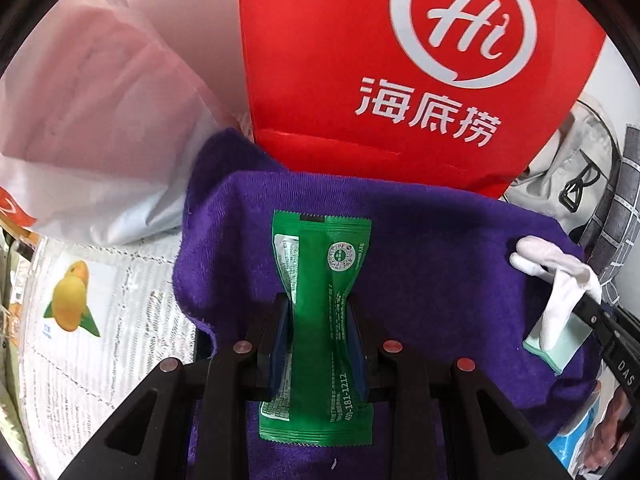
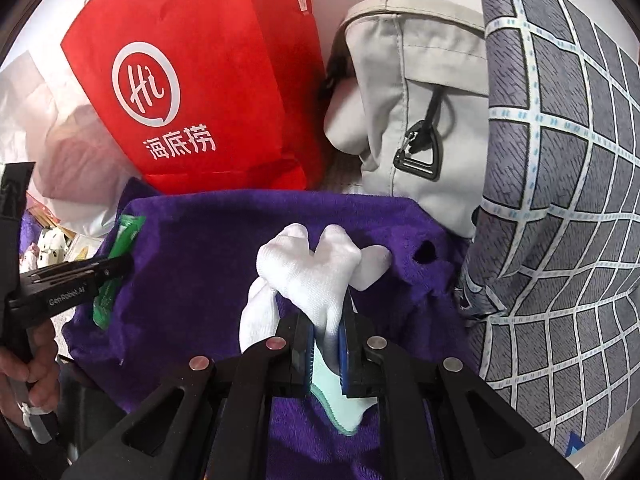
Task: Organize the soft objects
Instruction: 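Lower the glove onto the purple towel and open the right tool while the left tool places the green packet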
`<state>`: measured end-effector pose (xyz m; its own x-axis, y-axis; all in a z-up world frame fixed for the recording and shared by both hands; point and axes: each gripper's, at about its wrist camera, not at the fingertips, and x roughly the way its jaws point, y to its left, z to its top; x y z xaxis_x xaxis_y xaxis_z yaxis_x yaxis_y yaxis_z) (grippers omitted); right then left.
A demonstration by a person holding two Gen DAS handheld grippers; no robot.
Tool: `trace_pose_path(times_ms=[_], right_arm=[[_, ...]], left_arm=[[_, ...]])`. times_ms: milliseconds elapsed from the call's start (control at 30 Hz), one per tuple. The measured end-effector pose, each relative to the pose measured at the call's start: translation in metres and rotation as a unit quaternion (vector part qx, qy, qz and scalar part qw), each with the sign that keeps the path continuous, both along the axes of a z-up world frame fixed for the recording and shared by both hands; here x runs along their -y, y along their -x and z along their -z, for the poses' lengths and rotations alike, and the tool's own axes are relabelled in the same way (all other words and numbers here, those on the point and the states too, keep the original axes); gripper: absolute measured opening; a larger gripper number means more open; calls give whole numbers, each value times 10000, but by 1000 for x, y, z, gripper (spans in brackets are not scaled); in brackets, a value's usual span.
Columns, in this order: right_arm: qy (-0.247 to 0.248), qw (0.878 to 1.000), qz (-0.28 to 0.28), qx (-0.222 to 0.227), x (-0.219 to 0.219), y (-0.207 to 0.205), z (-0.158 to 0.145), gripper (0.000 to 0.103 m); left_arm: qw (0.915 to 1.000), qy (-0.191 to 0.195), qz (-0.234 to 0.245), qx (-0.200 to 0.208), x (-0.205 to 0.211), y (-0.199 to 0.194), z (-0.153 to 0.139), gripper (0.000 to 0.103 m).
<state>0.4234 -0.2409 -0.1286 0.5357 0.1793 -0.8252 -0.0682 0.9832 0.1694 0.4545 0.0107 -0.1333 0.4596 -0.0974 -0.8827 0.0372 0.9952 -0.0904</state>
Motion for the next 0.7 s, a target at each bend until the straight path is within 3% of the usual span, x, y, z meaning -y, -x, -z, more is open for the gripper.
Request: trace_pose_path(times_ms=[100,167,200,233,333,400,500,700], right_arm=[[10,10000,-24,-21,-2,-2,1,18],[4,10000,-12,-11,-4,-3,1,34],[25,10000,7,46,-4,-1,-2,50],[50,9999,22,127,-2,1,-5,58],[33,9997,-22,251,0,7,-16,69],[-41,9993,-52,355,3,12,-24,75],[-59,9991,-45,420,5,15,-29,83],[116,9994,47,327,2,17,-32,85]], left_arm=[[10000,76,5,-2,2,-1,1,29],[9998,168,50,11,5,-3,1,30],[9998,178,79,24,3,0,1,30],[9998,169,96,26,3,-1,2,32],[9998,144,112,60,7,0,0,46],[9998,133,89,114,8,2,-2,56],[9997,155,111,172,8,5,-9,59],[9996,101,76,240,13,10,-20,62]])
